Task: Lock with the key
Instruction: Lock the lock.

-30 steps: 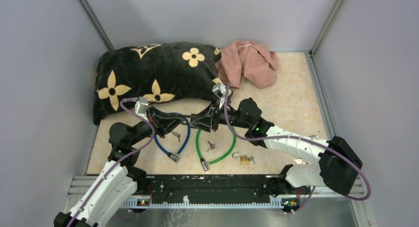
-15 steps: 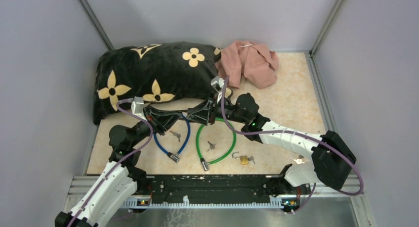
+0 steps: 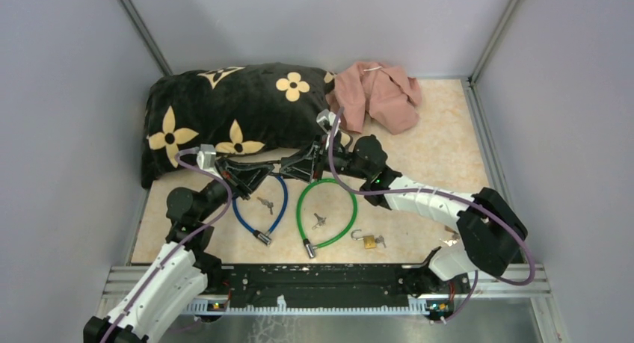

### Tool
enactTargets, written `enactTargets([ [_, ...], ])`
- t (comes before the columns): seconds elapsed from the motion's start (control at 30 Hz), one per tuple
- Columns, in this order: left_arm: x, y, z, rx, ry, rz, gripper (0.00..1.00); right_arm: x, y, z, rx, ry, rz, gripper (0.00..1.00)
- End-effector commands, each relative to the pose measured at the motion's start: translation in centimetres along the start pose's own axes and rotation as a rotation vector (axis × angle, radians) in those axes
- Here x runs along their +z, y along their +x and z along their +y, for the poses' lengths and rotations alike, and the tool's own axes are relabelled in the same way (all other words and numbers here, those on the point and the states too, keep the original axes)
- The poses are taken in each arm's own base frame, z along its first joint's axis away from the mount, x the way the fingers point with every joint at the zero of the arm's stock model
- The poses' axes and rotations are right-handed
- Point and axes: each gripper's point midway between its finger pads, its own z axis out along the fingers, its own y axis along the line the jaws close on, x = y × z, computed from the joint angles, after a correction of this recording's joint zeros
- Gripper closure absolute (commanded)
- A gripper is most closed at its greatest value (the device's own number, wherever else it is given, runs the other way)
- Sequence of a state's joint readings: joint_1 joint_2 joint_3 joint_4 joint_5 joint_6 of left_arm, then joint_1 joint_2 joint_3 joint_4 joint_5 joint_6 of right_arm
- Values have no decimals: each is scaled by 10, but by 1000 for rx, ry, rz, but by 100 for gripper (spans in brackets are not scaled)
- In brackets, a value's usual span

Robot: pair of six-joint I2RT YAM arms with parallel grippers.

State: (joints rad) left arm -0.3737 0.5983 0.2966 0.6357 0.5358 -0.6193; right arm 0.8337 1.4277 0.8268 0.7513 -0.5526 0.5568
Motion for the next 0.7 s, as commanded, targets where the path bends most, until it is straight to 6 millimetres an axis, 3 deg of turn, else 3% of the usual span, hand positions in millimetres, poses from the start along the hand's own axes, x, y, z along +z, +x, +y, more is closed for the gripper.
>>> enactTargets([
  [0.0, -31, 29, -120, -7, 590, 258, 100, 30, 33, -3, 25, 20, 25, 100],
  [0.4, -28, 37, -135, -14, 667, 268, 100, 37, 40, -4, 25, -12, 43, 100],
  [0.53, -32, 37, -146, -5, 722, 271, 100, 42, 41, 2, 6, -88, 74, 100],
  [0.67, -39, 35, -153, 22, 761, 290, 100, 28, 31, 14, -40, -233, 82, 100],
])
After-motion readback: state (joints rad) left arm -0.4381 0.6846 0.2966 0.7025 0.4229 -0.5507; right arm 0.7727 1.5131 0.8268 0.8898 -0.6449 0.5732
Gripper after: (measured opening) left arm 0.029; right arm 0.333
